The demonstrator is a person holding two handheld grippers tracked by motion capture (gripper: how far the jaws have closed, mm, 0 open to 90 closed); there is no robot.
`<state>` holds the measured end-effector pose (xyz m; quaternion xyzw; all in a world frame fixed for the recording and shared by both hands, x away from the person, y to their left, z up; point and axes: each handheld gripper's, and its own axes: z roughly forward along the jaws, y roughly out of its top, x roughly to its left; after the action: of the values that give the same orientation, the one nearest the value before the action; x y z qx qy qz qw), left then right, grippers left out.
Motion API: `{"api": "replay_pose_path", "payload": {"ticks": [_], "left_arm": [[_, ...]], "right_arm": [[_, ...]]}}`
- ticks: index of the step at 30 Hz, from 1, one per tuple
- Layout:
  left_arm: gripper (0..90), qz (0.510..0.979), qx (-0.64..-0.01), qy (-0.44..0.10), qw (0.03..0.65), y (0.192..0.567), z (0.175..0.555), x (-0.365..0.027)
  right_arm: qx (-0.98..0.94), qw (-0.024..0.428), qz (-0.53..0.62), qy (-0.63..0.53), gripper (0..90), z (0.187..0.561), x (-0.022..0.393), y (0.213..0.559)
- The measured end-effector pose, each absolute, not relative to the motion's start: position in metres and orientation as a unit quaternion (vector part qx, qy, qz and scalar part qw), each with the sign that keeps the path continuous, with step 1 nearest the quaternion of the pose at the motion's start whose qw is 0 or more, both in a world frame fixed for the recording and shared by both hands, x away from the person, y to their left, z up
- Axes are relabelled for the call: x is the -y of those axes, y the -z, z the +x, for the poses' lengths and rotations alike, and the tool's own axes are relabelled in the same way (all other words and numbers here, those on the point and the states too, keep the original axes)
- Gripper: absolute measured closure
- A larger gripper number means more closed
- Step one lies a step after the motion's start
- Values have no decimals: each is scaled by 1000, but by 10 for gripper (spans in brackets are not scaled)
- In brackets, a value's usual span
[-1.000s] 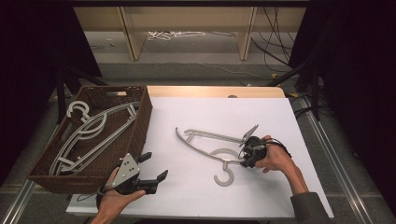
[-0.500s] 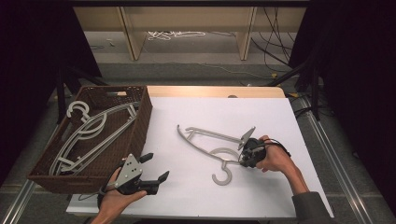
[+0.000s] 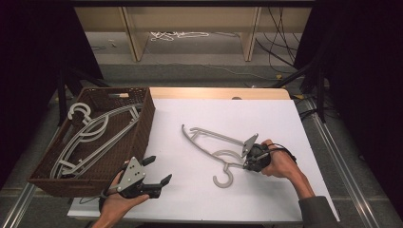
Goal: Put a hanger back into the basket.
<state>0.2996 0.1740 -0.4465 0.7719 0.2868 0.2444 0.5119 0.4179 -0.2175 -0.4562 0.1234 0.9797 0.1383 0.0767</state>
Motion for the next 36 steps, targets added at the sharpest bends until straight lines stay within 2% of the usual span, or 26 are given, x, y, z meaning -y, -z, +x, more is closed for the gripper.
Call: {"api": "replay_pose_path", "payload": {"ticks": [36], "left_arm": [[223, 771, -274, -263, 512, 440, 305, -167]], "right_arm": [[-962, 133, 121, -208, 820, 408, 228, 430]]}}
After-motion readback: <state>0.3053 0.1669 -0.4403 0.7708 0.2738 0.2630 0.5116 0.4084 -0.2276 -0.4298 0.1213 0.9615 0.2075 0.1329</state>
